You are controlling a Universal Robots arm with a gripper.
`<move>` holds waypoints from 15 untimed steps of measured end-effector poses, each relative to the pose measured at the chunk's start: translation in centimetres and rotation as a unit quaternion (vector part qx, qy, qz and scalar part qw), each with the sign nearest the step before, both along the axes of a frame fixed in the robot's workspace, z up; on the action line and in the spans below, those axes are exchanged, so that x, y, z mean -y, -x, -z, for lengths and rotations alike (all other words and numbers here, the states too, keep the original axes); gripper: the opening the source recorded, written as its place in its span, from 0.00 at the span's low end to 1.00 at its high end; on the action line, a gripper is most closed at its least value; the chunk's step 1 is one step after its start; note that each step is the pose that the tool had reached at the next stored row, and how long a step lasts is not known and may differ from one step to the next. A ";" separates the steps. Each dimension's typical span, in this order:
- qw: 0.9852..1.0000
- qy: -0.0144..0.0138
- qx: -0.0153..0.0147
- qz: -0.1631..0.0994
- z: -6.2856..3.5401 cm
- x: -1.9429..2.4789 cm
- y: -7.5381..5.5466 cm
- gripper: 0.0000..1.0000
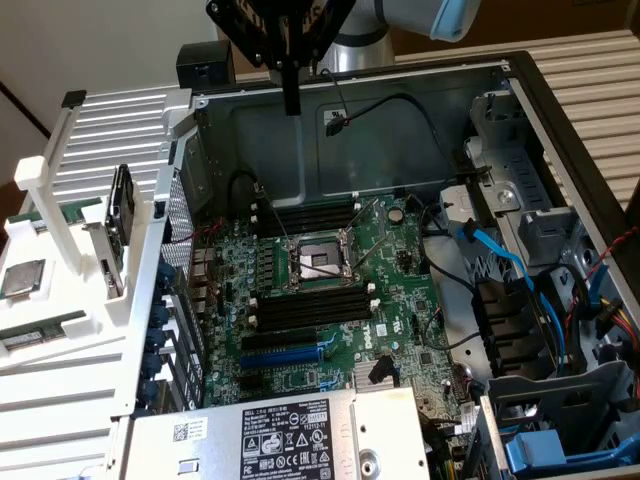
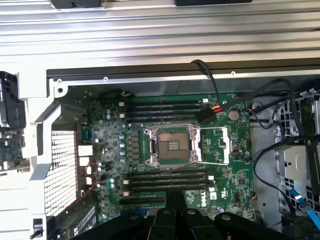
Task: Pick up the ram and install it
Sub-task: 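Reach for the ram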
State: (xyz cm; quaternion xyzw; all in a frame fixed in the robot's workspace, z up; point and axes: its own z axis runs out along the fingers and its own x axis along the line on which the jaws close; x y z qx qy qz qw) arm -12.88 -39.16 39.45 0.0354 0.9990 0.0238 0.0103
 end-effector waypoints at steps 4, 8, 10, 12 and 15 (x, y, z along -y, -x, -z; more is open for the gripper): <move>1.000 0.000 0.000 0.000 -0.01 -0.01 1.4 0.10; 1.000 -0.002 0.000 0.001 -0.01 -0.01 3.9 0.10; 1.000 -0.003 0.000 0.001 -0.01 -0.01 4.8 0.10; 1.000 -0.003 0.000 0.001 -0.01 -0.01 5.7 0.10; 1.000 -0.004 0.000 0.001 -0.01 0.01 7.1 0.10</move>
